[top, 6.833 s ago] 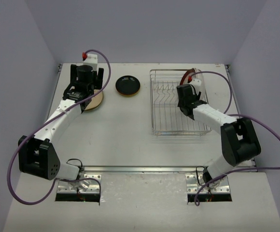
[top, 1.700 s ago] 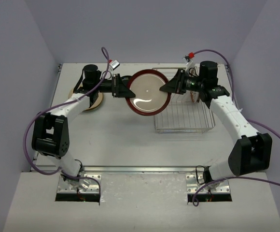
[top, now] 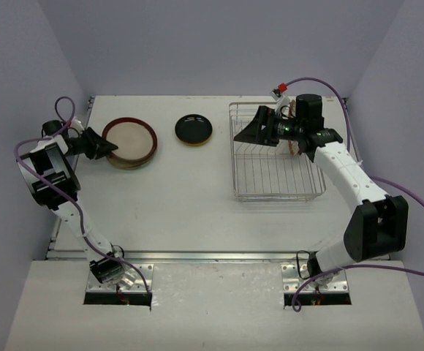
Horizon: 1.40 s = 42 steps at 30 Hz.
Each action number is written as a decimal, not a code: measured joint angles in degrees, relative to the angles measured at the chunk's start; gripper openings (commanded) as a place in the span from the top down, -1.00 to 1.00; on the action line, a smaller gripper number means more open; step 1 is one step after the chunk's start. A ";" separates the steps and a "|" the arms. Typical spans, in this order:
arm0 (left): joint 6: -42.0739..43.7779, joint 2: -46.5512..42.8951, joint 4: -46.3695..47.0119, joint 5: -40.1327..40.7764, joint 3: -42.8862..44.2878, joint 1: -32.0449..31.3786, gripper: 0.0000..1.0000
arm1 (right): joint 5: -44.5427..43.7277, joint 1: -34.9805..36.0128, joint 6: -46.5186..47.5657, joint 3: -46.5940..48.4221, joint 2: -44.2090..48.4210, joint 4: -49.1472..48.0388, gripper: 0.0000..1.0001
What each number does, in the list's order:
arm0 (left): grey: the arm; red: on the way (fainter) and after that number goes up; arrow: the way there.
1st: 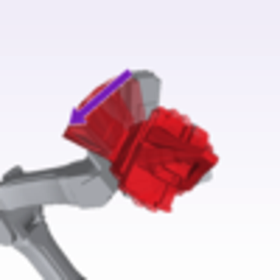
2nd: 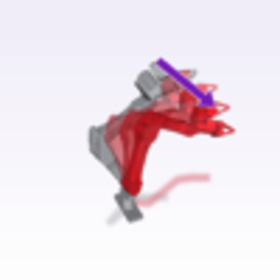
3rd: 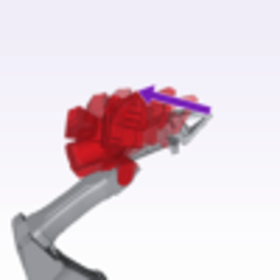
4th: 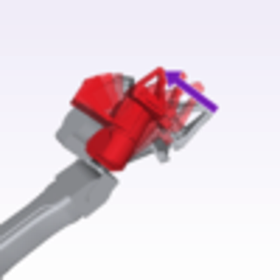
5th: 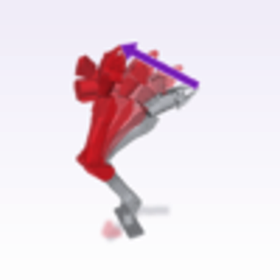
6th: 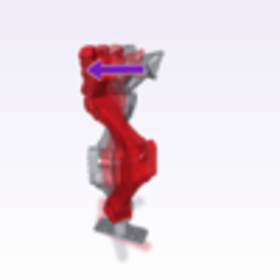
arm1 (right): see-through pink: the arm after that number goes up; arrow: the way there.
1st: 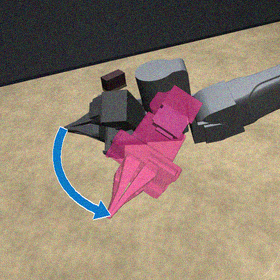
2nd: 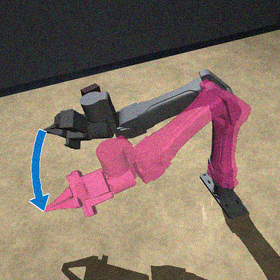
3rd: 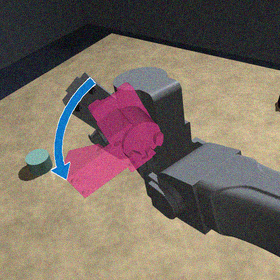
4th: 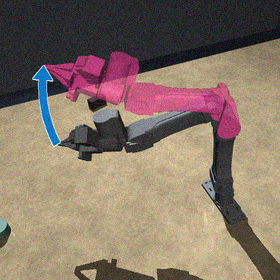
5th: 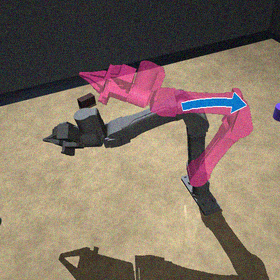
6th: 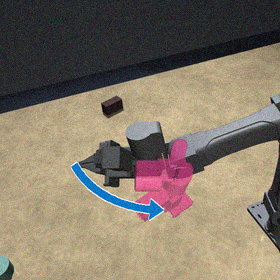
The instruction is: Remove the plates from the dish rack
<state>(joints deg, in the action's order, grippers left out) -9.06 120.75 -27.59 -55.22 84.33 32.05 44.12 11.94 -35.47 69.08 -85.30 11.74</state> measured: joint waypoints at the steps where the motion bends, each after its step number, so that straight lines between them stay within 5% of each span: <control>1: -0.11 0.22 -0.01 -0.11 0.00 0.14 0.45 | 0.01 0.00 0.04 0.07 0.00 0.14 -0.97; 9: 0.30 0.52 -0.05 1.18 0.02 0.65 -0.03 | 0.49 0.00 0.22 0.40 -0.02 0.61 -0.98; 17: 2.66 -1.75 -0.38 10.99 0.02 -0.15 -0.25 | 0.50 0.00 0.36 0.40 -0.02 0.80 -0.97; 20: 3.99 -3.00 -0.46 15.59 0.02 -0.61 -0.52 | 0.50 0.00 0.36 0.40 -0.08 0.80 -0.98; 30: 8.69 -5.62 -0.07 29.68 0.04 -4.21 -0.58 | 0.46 0.00 0.53 0.42 -0.17 0.86 -0.98; 31: 8.96 -5.73 -0.11 30.66 0.04 -4.71 -0.82 | 0.44 0.00 0.62 0.42 -0.20 0.90 -0.97; 32: 9.30 -5.90 -0.15 31.82 0.00 -5.33 -0.84 | 0.44 0.00 0.73 0.48 -0.28 1.03 -0.97; 42: 11.64 -6.87 -0.04 41.04 -0.55 -10.05 -0.86 | -0.35 0.00 1.08 0.73 -0.85 2.23 -0.98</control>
<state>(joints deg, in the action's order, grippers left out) 2.58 113.89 -27.64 -14.18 83.79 22.01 43.77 11.94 -34.39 69.81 -86.15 13.96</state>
